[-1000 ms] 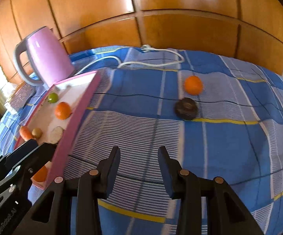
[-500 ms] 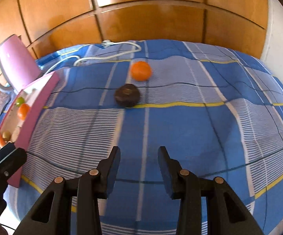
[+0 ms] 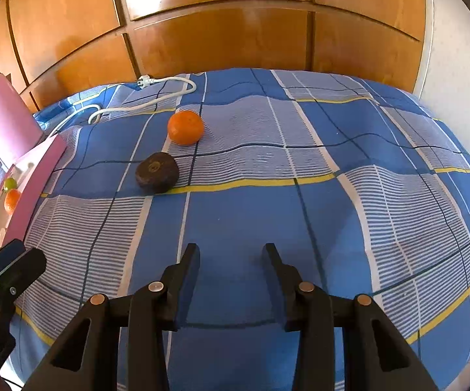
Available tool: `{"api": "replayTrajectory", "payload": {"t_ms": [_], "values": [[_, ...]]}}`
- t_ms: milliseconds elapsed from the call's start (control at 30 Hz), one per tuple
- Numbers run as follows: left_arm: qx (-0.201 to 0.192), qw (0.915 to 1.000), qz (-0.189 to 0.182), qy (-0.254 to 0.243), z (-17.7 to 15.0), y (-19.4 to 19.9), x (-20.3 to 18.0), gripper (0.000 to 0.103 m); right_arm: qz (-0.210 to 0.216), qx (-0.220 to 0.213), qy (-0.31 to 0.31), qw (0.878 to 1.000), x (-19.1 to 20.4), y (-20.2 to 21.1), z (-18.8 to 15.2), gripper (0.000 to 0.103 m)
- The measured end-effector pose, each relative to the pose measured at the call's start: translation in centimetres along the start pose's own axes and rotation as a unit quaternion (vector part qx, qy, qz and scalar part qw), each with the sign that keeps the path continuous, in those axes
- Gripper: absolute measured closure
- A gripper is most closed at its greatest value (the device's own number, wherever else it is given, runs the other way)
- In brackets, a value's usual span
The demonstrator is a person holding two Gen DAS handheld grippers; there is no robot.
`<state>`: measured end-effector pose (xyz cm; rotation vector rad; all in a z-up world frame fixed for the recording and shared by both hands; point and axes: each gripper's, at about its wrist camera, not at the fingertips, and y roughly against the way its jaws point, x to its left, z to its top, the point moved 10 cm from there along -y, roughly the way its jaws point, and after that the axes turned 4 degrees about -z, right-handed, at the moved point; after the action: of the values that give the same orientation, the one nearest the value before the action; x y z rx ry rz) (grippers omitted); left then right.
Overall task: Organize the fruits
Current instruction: 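Withdraw both tools from the tray toward the dark brown fruit, then grasp the dark brown round fruit with the left tool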
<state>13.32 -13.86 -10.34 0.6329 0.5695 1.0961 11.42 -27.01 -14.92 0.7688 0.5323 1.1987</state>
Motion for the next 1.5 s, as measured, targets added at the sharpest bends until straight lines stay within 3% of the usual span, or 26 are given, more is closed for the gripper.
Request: {"api": "replayTrajectory", "payload": {"t_ms": [900, 1033, 1500], "values": [[0.021, 0.9992, -0.034, 0.006, 2.8, -6.8, -3.3, 0.063, 0.001, -0.003, -0.026, 1.000, -2.4, -2.6, 3.4, 0.063], [0.018, 0.9990, -0.041, 0.001, 3.3, -7.6, -4.0, 0.056, 0.005, -0.004, -0.030, 1.000, -2.4, -2.8, 4.0, 0.063], [0.026, 0.9979, -0.058, -0.011, 5.0, -10.5, -5.3, 0.056, 0.008, -0.022, -0.052, 0.998, -3.8, -3.2, 7.5, 0.063]]}}
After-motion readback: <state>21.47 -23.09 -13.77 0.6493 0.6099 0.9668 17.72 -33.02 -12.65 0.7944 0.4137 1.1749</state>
